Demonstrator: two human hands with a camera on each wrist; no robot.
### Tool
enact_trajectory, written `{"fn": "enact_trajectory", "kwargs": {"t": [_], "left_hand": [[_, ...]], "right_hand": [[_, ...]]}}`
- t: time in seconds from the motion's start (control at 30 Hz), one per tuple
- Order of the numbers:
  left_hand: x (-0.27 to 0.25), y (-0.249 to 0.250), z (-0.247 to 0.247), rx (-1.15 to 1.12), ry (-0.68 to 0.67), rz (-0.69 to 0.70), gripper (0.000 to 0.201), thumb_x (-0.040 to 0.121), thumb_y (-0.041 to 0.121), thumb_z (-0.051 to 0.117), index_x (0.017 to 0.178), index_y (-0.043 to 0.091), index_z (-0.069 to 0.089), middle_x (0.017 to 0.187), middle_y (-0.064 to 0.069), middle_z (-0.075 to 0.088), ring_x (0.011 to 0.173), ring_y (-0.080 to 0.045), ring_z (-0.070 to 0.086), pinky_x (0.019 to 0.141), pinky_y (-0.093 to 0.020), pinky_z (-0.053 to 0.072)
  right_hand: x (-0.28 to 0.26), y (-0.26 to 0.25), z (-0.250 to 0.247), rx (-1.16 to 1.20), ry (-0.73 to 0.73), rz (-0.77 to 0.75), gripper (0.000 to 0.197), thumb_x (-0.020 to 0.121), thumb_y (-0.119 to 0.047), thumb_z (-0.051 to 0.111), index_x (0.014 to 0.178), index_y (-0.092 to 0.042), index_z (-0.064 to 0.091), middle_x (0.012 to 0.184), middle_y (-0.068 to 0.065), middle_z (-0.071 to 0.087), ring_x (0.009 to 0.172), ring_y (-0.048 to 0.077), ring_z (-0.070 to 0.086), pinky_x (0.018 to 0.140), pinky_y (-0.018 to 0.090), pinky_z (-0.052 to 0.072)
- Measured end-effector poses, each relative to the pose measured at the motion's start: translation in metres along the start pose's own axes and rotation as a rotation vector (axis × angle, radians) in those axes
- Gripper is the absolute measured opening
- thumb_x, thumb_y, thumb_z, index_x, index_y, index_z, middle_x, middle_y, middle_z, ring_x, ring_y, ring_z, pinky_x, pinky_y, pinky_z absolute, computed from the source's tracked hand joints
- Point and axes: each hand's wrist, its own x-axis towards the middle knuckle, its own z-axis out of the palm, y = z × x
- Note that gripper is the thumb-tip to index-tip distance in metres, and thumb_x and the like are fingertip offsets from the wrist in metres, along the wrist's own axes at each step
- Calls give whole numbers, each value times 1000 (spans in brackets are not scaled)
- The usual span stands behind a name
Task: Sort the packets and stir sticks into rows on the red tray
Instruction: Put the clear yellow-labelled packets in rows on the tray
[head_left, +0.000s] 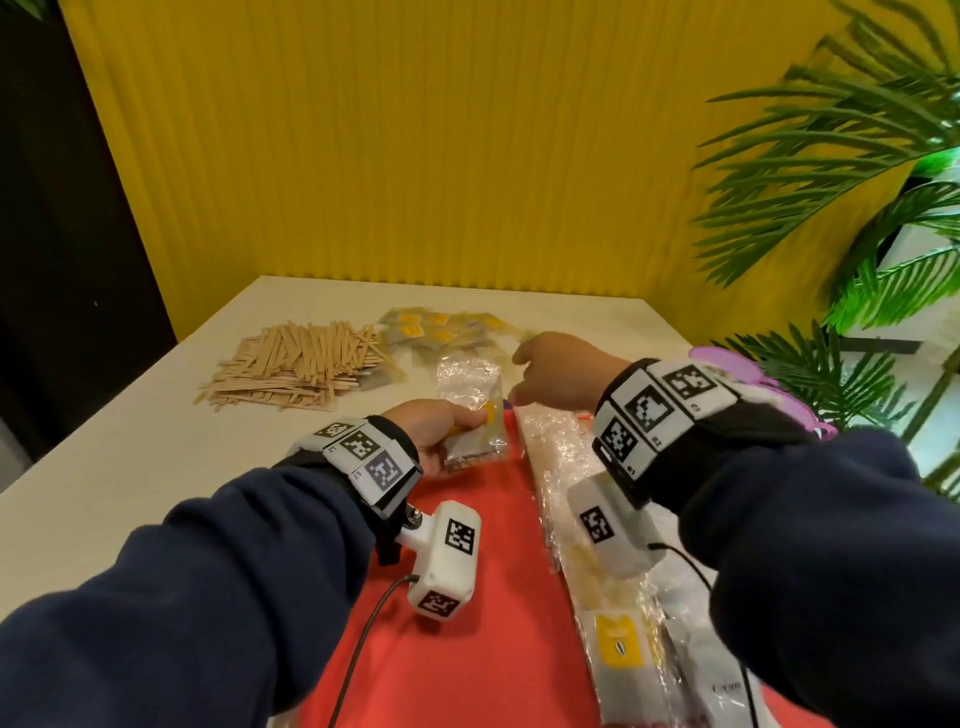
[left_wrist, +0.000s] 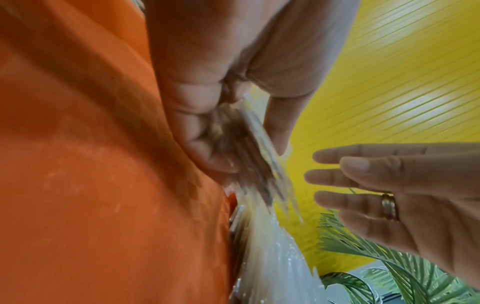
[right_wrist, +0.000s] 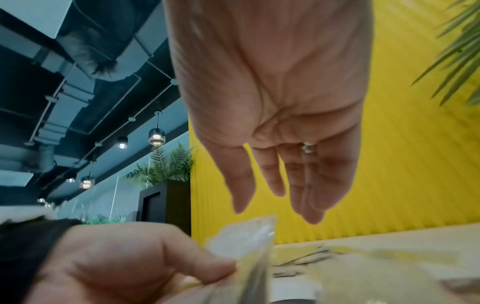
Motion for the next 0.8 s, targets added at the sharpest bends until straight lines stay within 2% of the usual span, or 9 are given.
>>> {"fn": "enact_trajectory", "kwargs": {"t": [0.1, 0.2, 0.23, 0.3, 0.37, 0.47, 0.53, 0.67, 0.8], "left_hand": [[3, -1, 2, -21, -13, -4, 13, 92, 9, 53, 82, 3, 57, 64, -9, 65, 51, -18, 63, 51, -27, 54], [7, -1, 4, -26, -14, 6, 15, 94, 9, 51, 81, 5, 57, 65, -7, 64, 53, -16, 62, 53, -26, 52], [8, -1, 5, -21, -9, 7, 16, 94, 8, 50, 80, 4, 57, 61, -7, 64, 50, -15, 63, 51, -25, 52], [10, -1, 7, 3, 0, 7, 16, 94, 8, 50, 80, 3, 57, 56, -7, 65, 45, -15, 63, 48, -24, 52], [10, -2, 9, 48, 0, -6, 16, 94, 9, 51, 80, 5, 58, 56, -6, 66, 45, -15, 63, 52, -25, 51], [10, -2, 11, 111, -18, -31, 16, 90, 7, 55, 75, 6, 60, 70, -7, 64, 60, -16, 60, 61, -26, 47], [11, 0, 13, 127, -38, -34, 9, 87, 4, 57, 78, 6, 60, 77, -7, 62, 69, -16, 58, 69, -26, 44], [11, 3, 15, 35, -46, -23, 6, 88, 1, 54, 88, 0, 59, 64, -9, 65, 52, -17, 65, 55, -29, 56], [4, 5, 17, 51, -28, -19, 11, 90, -6, 44, 87, -6, 54, 55, -13, 63, 44, -21, 64, 46, -33, 55]], "right_hand": [[5, 10, -6, -37, -66, -32, 76, 84, -30, 67, 145, -8, 27, 135, 9, 49, 118, 22, 52, 96, 31, 42], [14, 14, 2, 30, -203, -15, 85, 83, -27, 69, 148, -7, 16, 100, 0, 57, 72, 8, 59, 64, 19, 48], [16, 14, 5, 15, -217, -21, 87, 83, -26, 69, 148, -8, 14, 97, -1, 57, 69, 6, 58, 61, 18, 47], [21, 14, 8, -38, -176, -58, 90, 82, -27, 70, 148, -11, 12, 117, 4, 58, 91, 15, 60, 77, 23, 49], [26, 14, 8, -103, -133, -101, 96, 80, -28, 72, 149, -15, 8, 142, 10, 43, 122, 24, 48, 98, 32, 41], [30, 15, 5, -130, -193, -139, 102, 78, -29, 74, 150, -21, 4, 154, 4, 23, 138, 23, 29, 108, 32, 29], [32, 15, 6, -143, -239, -150, 103, 76, -30, 75, 150, -22, 4, 155, 2, 21, 139, 21, 26, 109, 29, 25], [37, 13, 12, -131, -209, -160, 104, 75, -29, 76, 151, -18, 7, 155, 2, 22, 138, 20, 29, 106, 25, 26], [42, 12, 15, -88, -236, -126, 100, 75, -21, 77, 150, -17, 11, 147, 6, 36, 112, 18, 49, 84, 20, 44]]}}
